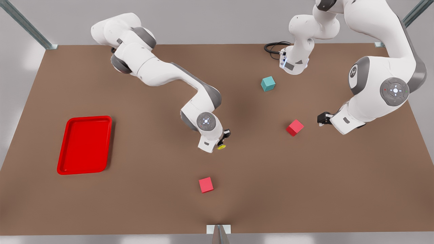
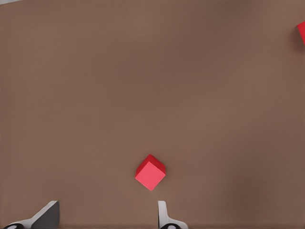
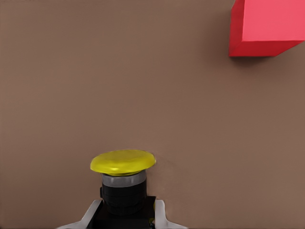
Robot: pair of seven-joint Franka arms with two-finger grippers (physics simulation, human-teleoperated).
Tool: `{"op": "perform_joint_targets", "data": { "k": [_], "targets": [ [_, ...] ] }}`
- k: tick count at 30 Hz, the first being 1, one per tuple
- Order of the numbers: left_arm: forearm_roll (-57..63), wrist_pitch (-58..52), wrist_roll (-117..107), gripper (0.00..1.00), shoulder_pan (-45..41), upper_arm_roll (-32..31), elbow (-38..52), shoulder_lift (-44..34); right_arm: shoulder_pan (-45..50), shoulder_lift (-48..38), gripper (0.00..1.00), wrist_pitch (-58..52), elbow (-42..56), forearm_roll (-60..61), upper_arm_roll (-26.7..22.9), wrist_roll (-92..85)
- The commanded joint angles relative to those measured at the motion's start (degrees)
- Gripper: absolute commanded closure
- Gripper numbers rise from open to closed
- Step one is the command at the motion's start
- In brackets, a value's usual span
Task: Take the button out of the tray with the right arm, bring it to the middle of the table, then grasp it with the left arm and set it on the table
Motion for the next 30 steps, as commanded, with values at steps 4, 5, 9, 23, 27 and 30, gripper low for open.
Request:
{"op": "perform_joint_targets", "data": {
  "k": [4,5,9,23,27,30],
  "targets": [
    [0.04,0.20,-0.06,0.00,0.00,0.00,0.03,0.18,6.50,5.27,0.61,7.28,3.00,-0.49,-4.06,68.36],
    [0.04,0.20,-0.06,0.00,0.00,0.00,0.03,0.18,7.64,6.42,0.61,8.07,3.00,-0.40,-5.82,70.20],
    [0.04,0.20,-0.06,0.00,0.00,0.00,0.03,0.18,8.96,8.70,0.55,10.71,2.56,-0.40,-8.37,71.00],
    [-0.66,0.64,-38.05,0.00,-11.93,-0.17,0.90,5.27,-26.20,-23.61,0.00,-20.77,-8.49,-0.24,-9.73,-18.16],
    [-9.89,24.17,-74.94,0.00,-31.63,-0.26,3.89,23.28,-31.99,-44.38,0.00,-20.67,-28.55,2.06,-12.06,-27.70],
    [-9.27,43.52,-73.63,0.00,-33.49,-0.26,0.47,29.10,-33.49,-43.68,0.00,-24.54,-27.06,2.41,-12.24,-28.50]
  ]
}}
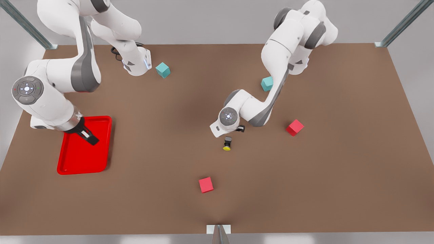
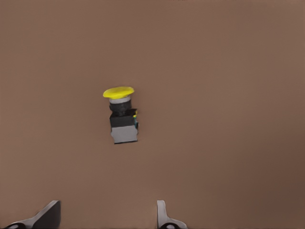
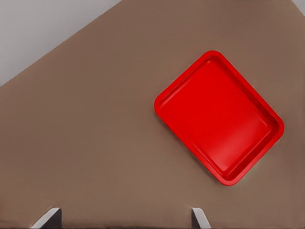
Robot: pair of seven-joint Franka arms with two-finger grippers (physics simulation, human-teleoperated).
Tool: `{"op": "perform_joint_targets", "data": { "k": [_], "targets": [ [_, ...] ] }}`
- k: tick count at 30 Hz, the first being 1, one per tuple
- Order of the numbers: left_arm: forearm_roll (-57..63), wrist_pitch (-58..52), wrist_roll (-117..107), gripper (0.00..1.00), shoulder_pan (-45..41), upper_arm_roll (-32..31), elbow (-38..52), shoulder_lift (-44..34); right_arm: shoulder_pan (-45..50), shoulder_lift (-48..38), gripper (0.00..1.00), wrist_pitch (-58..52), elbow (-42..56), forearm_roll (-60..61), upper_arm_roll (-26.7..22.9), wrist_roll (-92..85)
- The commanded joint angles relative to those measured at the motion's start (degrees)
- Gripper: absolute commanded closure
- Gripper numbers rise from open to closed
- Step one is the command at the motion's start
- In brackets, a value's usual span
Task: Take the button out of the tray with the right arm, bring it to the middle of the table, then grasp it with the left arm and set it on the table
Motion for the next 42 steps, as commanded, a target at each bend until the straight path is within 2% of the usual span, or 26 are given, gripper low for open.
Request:
{"op": "perform_joint_targets", "data": {
  "k": [1,4,8,16,26,35,41,42],
  "targets": [
    [-0.60,27.96,-42.46,0.00,-0.56,0.03,-4.08,1.17,-0.48,-0.14,0.00,-6.85,0.47,0.84,-0.02,-43.50],
    [0.37,36.40,-34.46,0.00,-0.56,0.03,-9.79,1.17,-5.13,0.12,0.00,-6.85,2.31,0.58,-0.11,-43.06],
    [3.88,41.76,-33.23,0.00,-0.47,0.03,-11.03,2.48,-6.63,0.21,0.00,-8.00,2.22,-3.81,-0.29,-43.06],
    [10.04,42.47,-31.21,0.00,-1.00,-0.14,-11.46,4.07,-6.80,0.92,0.00,-6.94,2.40,-3.90,-0.11,-43.32],
    [10.04,39.83,-29.71,0.00,-0.74,0.03,-12.52,1.96,-7.07,1.44,0.00,-3.86,3.02,-3.90,-0.29,-43.41],
    [10.12,40.09,-29.36,0.00,-0.82,0.03,-12.17,4.15,-7.42,1.53,0.00,-3.78,3.02,-4.08,-0.38,-43.41],
    [10.12,39.92,-20.66,0.00,-0.74,0.03,-11.29,4.94,-8.56,2.23,0.00,-3.78,2.93,-4.69,-0.55,-43.41],
    [10.04,39.83,-20.66,0.09,-0.74,0.03,-11.29,4.94,-8.56,2.23,0.00,-3.86,2.93,-4.87,-0.55,-43.32]
  ]
}}
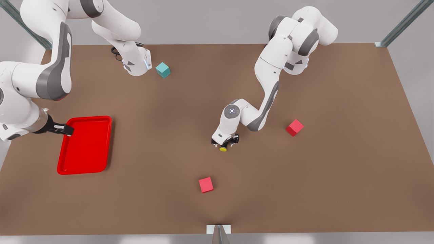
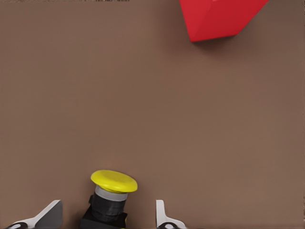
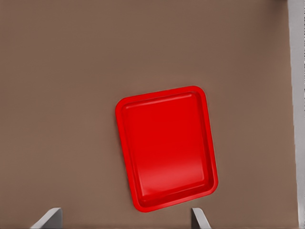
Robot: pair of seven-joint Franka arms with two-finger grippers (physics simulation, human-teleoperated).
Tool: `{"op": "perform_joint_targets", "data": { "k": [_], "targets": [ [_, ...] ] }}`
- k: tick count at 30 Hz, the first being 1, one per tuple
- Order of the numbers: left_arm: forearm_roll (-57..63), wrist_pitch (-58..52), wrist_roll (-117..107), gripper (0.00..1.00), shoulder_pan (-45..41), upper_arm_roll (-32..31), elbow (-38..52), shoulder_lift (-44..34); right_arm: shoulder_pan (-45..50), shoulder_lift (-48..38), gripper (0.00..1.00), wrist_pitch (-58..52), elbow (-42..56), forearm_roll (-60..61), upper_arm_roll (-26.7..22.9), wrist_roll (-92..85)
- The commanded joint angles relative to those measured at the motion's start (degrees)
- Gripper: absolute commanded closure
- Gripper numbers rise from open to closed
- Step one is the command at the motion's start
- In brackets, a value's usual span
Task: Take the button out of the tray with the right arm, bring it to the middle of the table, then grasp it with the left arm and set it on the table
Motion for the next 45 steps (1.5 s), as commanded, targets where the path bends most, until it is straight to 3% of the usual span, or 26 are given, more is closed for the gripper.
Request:
{"op": "perform_joint_targets", "data": {
  "k": [1,3,4,16,18,19,20,22,24,27,31,45],
  "targets": [
    [0.00,-0.18,3.78,0.25,0.00,0.00,0.08,-0.04,-0.23,0.04,0.00,0.01,0.02,-0.42,0.00,-4.16],
    [-0.17,-0.26,3.78,0.47,0.00,0.00,0.08,-0.04,-0.23,0.04,0.00,0.10,0.02,-0.50,0.00,-4.16],
    [-0.26,-0.26,3.69,0.52,0.00,0.00,0.08,-0.04,-0.23,0.04,0.00,0.01,-0.07,-0.42,0.00,-4.16],
    [-0.70,-4.92,3.61,0.59,0.00,0.00,1.22,0.22,0.03,0.30,0.00,-0.17,-0.16,-0.42,0.00,-4.16],
    [-0.88,-20.79,1.07,0.59,0.00,0.35,6.57,-0.83,-0.05,0.30,0.00,-0.34,-0.16,-0.42,0.00,-4.16],
    [-0.44,-30.57,-8.41,0.59,-0.26,1.31,11.32,-1.10,-0.23,0.30,0.00,-0.34,-0.16,-0.59,0.00,-4.16],
    [-0.35,-33.40,-18.35,0.59,-1.84,4.48,13.79,-1.19,-0.05,0.30,0.00,-0.34,-0.25,-0.86,0.00,-4.16],
    [0.88,-33.57,-49.62,0.59,-6.15,13.70,16.95,-1.10,0.47,0.39,0.00,-0.52,-0.42,-1.82,0.09,-4.16],
    [10.44,-34.79,-79.22,0.59,-11.51,21.18,17.13,-0.83,0.47,0.48,0.00,-0.61,-0.34,-1.91,0.09,-3.99],
    [30.15,-47.02,-119.86,0.59,-11.78,21.27,15.55,-0.05,0.65,0.57,0.00,-0.61,-0.42,-1.82,0.18,-4.07],
    [44.30,-50.98,-132.80,0.59,-14.15,21.27,13.18,2.59,0.65,0.74,0.00,-0.69,-0.60,-1.82,0.44,-3.99],
    [60.20,-44.47,-143.96,0.58,-13.89,21.18,9.66,12.97,0.65,0.92,0.00,-0.69,-0.60,-1.82,0.44,-3.99]
  ]
}}
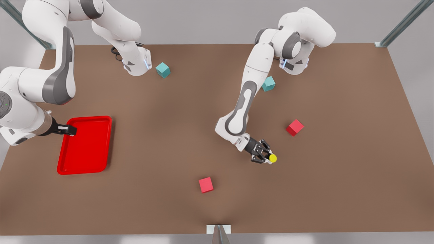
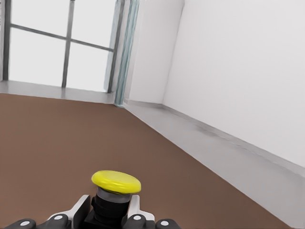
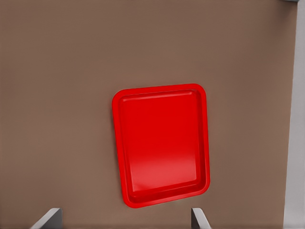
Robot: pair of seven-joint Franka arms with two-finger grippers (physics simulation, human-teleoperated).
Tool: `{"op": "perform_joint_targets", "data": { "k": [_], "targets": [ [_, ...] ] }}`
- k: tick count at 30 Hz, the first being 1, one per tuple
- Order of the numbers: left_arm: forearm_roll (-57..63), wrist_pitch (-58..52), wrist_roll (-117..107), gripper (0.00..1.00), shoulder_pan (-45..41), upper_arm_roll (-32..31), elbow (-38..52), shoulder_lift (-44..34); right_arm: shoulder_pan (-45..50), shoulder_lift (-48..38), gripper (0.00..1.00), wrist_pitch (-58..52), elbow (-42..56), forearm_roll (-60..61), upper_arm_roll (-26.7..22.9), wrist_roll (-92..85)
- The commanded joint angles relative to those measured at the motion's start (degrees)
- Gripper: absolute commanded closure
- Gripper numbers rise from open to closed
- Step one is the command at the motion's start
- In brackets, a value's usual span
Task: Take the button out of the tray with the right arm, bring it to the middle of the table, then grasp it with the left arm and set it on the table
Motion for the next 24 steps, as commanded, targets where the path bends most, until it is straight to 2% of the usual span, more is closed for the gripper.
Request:
{"op": "perform_joint_targets", "data": {
  "k": [1,11,12,13,14,24],
  "targets": [
    [4.99,1.29,-44.35,0.58,0.05,0.04,-1.22,0.05,-0.08,-0.07,0.00,-0.03,0.08,0.06,0.01,-0.30],
    [10.88,3.40,-44.35,0.58,0.14,0.04,-2.19,3.48,0.01,-0.07,0.00,-0.03,-0.01,-0.03,-0.07,-0.30],
    [10.88,3.40,-44.35,0.48,0.14,0.04,-2.19,3.48,0.01,0.02,0.00,-0.03,-0.01,0.06,0.01,-0.38],
    [10.88,3.40,-44.26,0.07,0.14,-0.05,-2.10,3.48,0.01,-0.07,0.00,-0.03,-0.01,0.06,0.01,-0.38],
    [10.80,3.40,-44.26,0.00,0.14,-0.14,-2.10,3.56,0.01,0.02,0.00,-0.03,-0.01,0.06,0.01,-0.38],
    [10.80,3.40,-44.26,0.00,0.14,-0.14,-2.10,3.74,0.01,0.02,0.00,-0.03,-0.01,-0.03,-0.08,-0.30]
  ]
}}
